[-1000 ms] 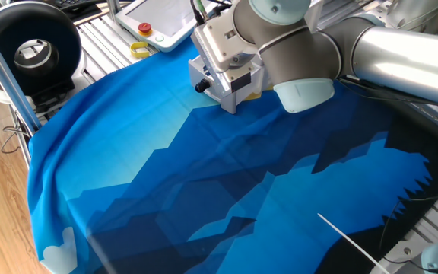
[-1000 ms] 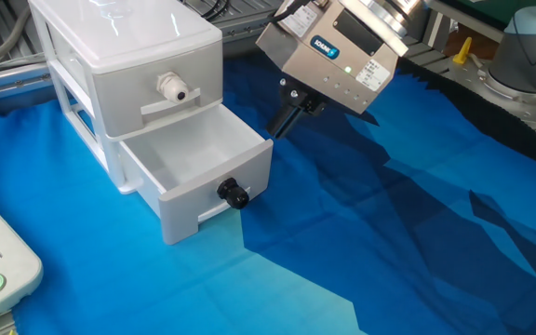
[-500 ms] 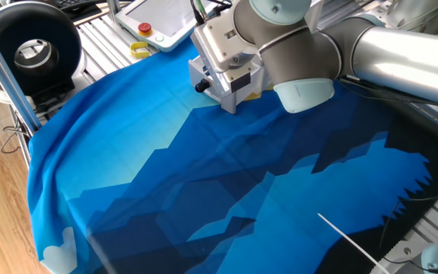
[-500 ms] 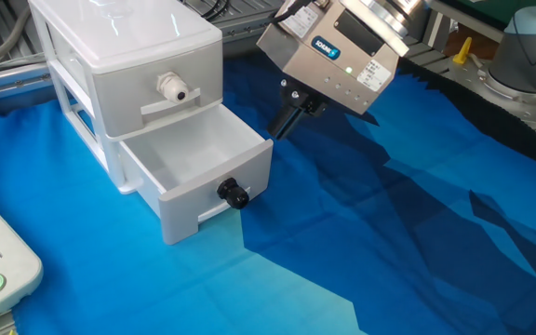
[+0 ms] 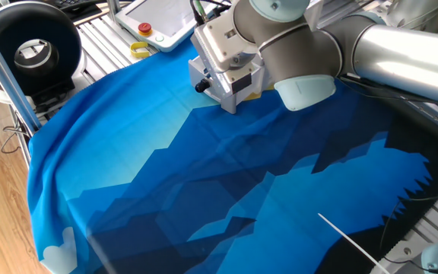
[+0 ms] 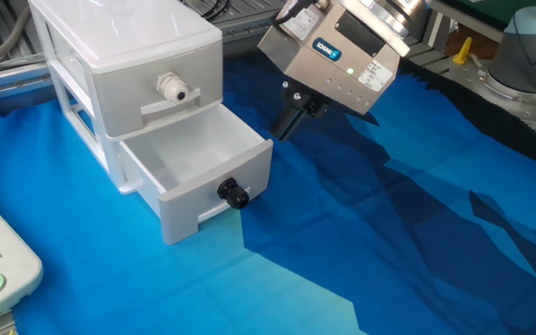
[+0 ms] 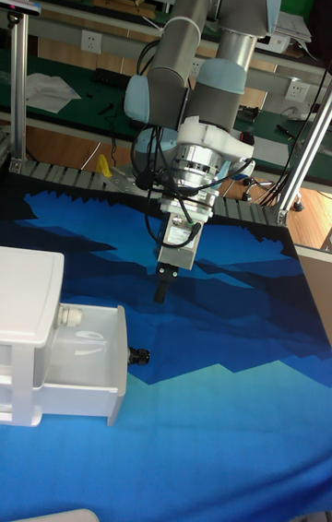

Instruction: Grasp the handle and close the drawer

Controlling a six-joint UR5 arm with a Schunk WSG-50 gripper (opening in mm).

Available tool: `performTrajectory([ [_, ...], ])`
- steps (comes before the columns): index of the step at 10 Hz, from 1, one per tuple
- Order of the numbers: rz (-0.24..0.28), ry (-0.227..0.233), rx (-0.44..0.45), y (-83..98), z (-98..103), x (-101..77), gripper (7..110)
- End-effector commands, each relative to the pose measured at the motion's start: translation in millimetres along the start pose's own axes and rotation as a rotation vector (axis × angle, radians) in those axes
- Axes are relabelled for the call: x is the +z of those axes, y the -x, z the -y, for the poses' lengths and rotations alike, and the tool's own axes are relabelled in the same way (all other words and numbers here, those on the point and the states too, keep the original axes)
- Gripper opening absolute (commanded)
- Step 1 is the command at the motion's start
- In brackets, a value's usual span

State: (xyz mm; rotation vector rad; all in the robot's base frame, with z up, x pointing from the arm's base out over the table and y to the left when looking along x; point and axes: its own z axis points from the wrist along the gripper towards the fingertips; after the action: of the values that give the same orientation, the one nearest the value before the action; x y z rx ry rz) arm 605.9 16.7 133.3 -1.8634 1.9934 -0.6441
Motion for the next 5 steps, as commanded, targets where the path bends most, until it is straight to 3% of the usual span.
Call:
performTrajectory([
  [1, -0.006, 0.091, -0.003, -3.4, -22.2, -1.7, 7],
  [4, 0.011, 0.130, 0.046, 1.7, -31.8, -2.8, 7],
  [5, -0.032, 0.116, 0.045, -9.1, -28.5, -2.4, 7],
])
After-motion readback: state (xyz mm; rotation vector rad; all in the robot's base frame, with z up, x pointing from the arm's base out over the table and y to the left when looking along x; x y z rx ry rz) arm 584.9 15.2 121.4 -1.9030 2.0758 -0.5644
